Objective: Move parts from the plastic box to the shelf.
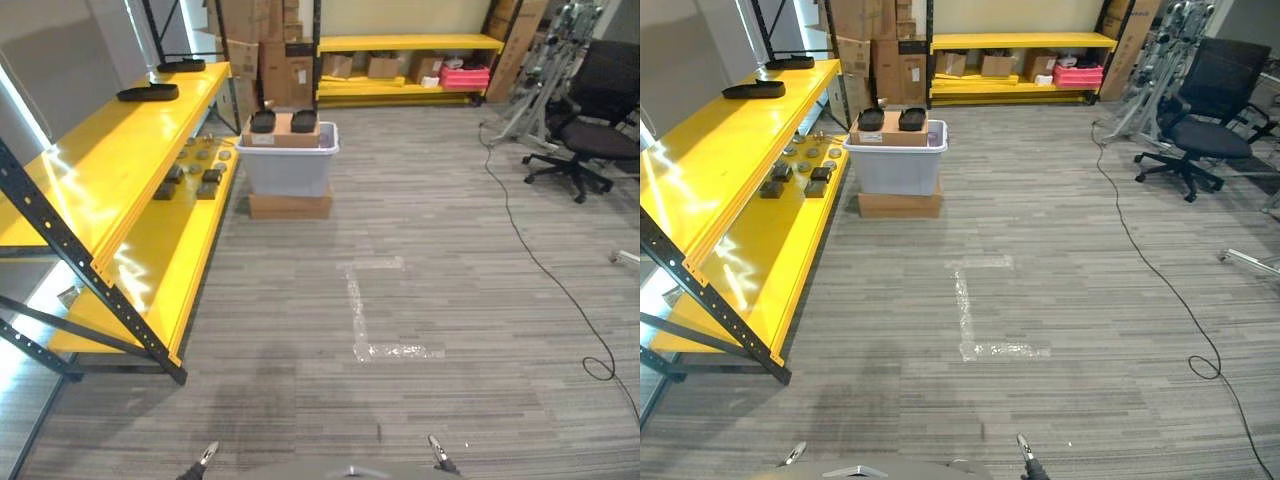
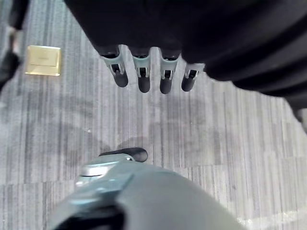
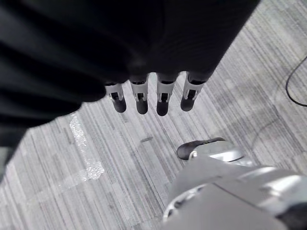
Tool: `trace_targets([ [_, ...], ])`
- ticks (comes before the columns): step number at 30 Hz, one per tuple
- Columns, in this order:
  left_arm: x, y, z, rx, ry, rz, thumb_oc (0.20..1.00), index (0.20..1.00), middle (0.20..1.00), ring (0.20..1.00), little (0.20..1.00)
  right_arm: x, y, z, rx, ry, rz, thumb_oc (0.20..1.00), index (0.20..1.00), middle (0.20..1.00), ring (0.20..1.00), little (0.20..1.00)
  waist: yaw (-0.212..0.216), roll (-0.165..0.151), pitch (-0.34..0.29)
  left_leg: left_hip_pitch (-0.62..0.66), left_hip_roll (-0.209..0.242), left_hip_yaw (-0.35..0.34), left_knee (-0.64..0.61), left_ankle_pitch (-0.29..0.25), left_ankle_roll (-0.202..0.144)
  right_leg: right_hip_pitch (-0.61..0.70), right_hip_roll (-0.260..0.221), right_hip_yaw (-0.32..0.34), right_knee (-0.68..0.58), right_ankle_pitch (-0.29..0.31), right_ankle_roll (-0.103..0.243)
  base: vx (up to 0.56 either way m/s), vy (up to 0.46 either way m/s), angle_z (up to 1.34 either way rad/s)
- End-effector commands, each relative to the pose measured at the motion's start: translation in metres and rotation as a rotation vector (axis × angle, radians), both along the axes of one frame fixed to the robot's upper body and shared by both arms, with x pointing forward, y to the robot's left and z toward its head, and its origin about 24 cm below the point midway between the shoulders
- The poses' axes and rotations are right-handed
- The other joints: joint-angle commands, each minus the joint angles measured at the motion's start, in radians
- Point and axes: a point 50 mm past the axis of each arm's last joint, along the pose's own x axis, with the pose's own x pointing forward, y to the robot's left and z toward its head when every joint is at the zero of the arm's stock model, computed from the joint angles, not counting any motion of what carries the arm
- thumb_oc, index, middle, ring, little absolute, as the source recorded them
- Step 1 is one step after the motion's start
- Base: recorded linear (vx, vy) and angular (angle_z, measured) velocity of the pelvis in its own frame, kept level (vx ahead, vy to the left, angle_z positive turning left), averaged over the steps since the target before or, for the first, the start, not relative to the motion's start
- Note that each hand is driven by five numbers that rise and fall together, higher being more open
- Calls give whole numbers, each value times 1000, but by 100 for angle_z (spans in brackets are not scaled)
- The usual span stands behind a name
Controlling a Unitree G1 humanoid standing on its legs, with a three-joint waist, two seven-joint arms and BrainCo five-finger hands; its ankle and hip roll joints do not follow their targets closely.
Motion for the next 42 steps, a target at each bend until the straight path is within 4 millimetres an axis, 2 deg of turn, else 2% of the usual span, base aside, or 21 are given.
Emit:
trace_targets([
  [1,30,10,8,45,-98,5,1000,1000,1000,1000,1000,17,-10,6,-20,-43,-27,1000,1000,1000,1000,1000,2,-13,45,47,7,-5,-89,48,-54,195,-49,11,-235,99,98,0,0,0],
  [9,31,19,10,79,-127,86,1000,1000,1000,1000,1000,4,-16,4,-51,6,-60,1000,1000,1000,1000,1000,6,-14,42,45,10,-5,-89,47,-60,195,-48,6,-236,93,99,2,-14,4],
  [12,37,20,13,107,-171,26,1000,1000,1000,1000,1000,5,-16,5,-113,51,102,1000,1000,1000,1000,1000,10,-14,44,44,10,-8,-89,46,-60,194,-47,4,-236,93,99,0,0,0],
  [21,41,17,14,143,-189,-28,1000,1000,1000,1000,1000,15,-12,5,-125,19,126,1000,1000,1000,1000,1000,14,-15,49,46,9,-15,-89,45,-59,200,-49,1,-236,91,98,0,0,0],
  [24,39,17,13,145,-177,-41,1000,1000,1000,1000,1000,11,-9,3,-108,52,149,1000,1000,1000,1000,1000,17,-17,45,49,8,-14,-89,42,-58,205,-49,-1,-236,89,99,0,0,0],
  [25,41,17,13,139,-177,-54,1000,1000,1000,1000,1000,9,-6,2,-108,90,253,1000,1000,1000,1000,1000,22,-17,40,51,6,-15,-89,39,-58,208,-51,-6,-236,88,100,36,9,1],
  [27,41,16,13,136,-174,-76,1000,1000,1000,1000,1000,8,-5,2,-115,114,309,1000,1000,1000,1000,1000,23,-18,37,52,5,-17,-89,38,-57,210,-52,-8,-236,86,100,34,17,4],
  [31,42,14,13,118,-176,-76,1000,1000,1000,1000,1000,11,-5,2,-107,99,265,1000,1000,1000,1000,1000,22,-16,34,56,2,-18,-89,32,-53,213,-54,-7,-236,85,101,33,32,6],
  [35,41,11,12,98,-176,-61,1000,1000,1000,1000,1000,13,-3,2,-128,118,331,1000,1000,1000,1000,1000,27,-17,46,55,-7,-25,-78,22,-41,216,-65,-10,-224,87,105,29,67,0],
  [39,39,10,12,95,-171,-82,1000,1000,1000,1000,1000,12,-5,2,-134,117,307,1000,1000,1000,1000,1000,26,-18,52,55,-13,-24,-71,12,-32,207,-74,-7,-202,83,109,21,88,8],
  [41,38,13,12,102,-169,-62,1000,1000,1000,1000,1000,12,-6,3,-138,116,297,1000,1000,1000,1000,1000,27,-19,55,57,-18,-20,-66,5,-25,203,-81,-1,-188,81,114,39,109,-1],
  [42,37,18,13,101,-180,43,1000,1000,1000,1000,1000,9,-5,2,-142,129,303,1000,1000,1000,1000,1000,33,-23,58,58,-25,-17,-65,1,-17,198,-90,4,-175,82,120,35,76,-6],
])
